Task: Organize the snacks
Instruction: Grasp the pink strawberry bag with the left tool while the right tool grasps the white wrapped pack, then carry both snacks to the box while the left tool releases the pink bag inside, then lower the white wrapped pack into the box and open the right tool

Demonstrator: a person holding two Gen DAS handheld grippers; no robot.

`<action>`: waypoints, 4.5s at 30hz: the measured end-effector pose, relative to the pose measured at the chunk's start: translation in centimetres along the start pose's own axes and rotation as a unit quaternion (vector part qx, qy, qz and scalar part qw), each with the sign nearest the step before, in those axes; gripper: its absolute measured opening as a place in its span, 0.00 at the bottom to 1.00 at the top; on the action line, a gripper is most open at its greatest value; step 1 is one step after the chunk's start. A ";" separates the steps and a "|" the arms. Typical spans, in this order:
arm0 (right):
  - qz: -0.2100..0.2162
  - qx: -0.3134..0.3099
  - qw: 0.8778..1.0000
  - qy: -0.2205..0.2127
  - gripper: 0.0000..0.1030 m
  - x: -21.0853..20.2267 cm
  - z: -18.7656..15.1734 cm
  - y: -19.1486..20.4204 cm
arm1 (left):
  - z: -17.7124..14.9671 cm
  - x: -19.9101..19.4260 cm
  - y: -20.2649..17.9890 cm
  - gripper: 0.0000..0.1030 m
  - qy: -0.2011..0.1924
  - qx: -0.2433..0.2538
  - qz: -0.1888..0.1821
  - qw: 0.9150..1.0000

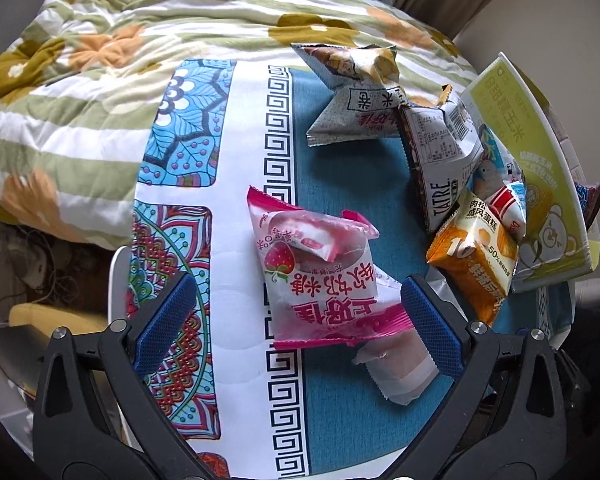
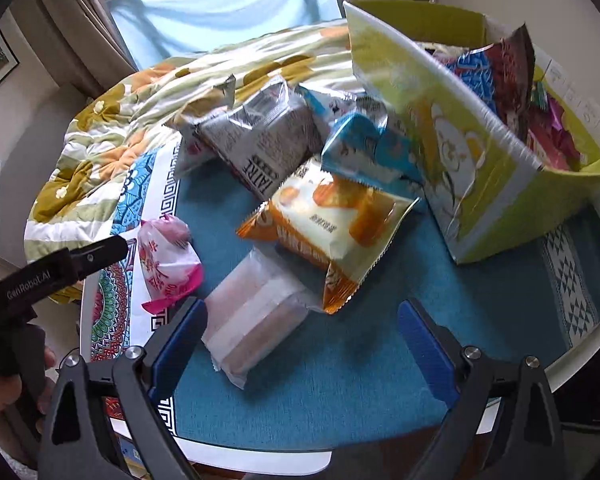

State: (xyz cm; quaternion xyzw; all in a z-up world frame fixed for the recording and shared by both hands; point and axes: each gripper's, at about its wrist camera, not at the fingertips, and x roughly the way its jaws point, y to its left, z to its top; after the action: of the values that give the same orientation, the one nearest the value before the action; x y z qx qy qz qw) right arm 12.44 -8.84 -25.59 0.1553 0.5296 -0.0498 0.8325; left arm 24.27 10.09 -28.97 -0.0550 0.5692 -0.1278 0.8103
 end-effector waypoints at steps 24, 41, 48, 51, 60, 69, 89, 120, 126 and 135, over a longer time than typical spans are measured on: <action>0.009 0.029 0.999 0.011 0.92 4.1 -1.6 2.8 | -0.2 4.0 -0.2 0.51 0.021 0.069 0.001 0.997; 0.002 -0.022 1.000 0.022 0.87 6.3 -1.6 5.8 | -0.6 3.1 1.3 0.47 0.016 0.088 0.041 0.995; -0.031 -0.070 0.997 0.008 0.70 6.8 -1.5 7.2 | -0.9 2.9 1.2 0.46 0.014 0.091 0.043 0.995; -0.032 -0.081 0.996 0.005 0.65 6.8 -1.5 7.4 | -0.8 2.8 1.1 0.43 0.014 0.092 0.043 0.995; -0.002 -0.085 0.996 -0.028 0.61 4.3 -0.9 7.1 | -0.6 0.9 1.1 0.41 0.011 0.080 0.043 0.996; 0.029 -0.075 0.993 -0.083 0.61 -1.9 1.2 6.3 | 1.4 -4.7 -2.5 0.41 -0.022 0.093 0.025 0.995; 0.035 -0.107 0.976 -0.189 0.61 -17.5 12.6 -11.8 | 9.9 -10.3 -28.2 0.41 -0.120 0.144 -0.059 0.981; 0.131 -0.144 0.975 -0.109 0.57 -10.4 24.8 -27.0 | 9.4 -4.8 -33.4 0.99 -0.116 -0.018 0.030 0.993; 0.156 -0.154 0.972 -0.085 0.56 -8.4 25.3 -25.3 | 8.6 -5.0 -32.1 0.99 -0.117 -0.034 0.028 0.992; 0.159 -0.175 0.970 -0.050 0.58 -7.3 25.5 -23.2 | 7.9 -5.5 -31.7 0.99 -0.123 -0.033 0.039 0.991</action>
State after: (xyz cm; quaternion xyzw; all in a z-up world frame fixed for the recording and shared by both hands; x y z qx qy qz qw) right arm 25.64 -39.36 -13.82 0.0866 0.4563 0.1687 0.8694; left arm 25.30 -19.35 -13.78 -0.0745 0.4709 -0.0697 0.8763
